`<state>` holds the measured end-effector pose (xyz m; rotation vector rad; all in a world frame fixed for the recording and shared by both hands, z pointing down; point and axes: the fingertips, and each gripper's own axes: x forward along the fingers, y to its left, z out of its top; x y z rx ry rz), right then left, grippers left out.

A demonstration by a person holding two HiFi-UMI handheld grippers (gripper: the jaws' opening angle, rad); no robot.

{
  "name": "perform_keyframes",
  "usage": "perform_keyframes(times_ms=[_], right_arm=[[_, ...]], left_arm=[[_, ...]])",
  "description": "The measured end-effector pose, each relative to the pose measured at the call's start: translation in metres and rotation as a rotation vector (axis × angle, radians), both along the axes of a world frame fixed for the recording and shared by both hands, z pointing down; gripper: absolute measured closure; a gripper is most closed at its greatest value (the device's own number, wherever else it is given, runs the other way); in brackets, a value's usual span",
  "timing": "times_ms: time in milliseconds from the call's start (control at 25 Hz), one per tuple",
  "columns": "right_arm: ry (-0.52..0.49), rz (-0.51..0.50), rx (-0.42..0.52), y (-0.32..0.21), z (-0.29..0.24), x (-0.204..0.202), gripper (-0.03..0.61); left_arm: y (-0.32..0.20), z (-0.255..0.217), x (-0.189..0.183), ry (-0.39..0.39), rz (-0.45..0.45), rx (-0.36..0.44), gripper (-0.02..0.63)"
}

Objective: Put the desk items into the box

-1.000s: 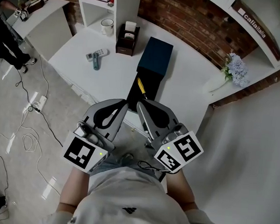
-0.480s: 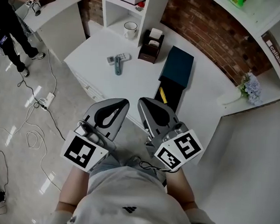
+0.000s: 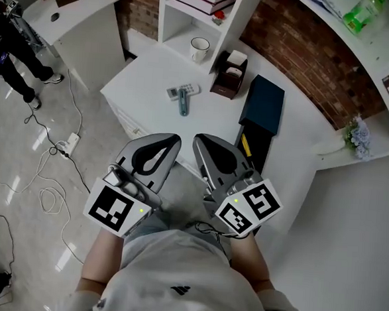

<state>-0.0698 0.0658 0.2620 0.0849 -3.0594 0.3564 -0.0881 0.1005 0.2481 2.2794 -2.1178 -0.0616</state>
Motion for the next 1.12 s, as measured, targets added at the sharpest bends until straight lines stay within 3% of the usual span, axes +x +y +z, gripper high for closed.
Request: perform_keyframes(times_ms=[600,1120], right_arm=[[0.071,0.085,-0.004,-0.005,0.023,-0.050,0.569],[0.193,0.104,-0.023,-0.066,0.071,-0.091,0.568]], left_arm=[[0.018,0.016,-0.055,0.039,0.020,-0.015,0.603],[-0.017,0.026,-0.098,0.060,-0.020,-0.032,0.603]])
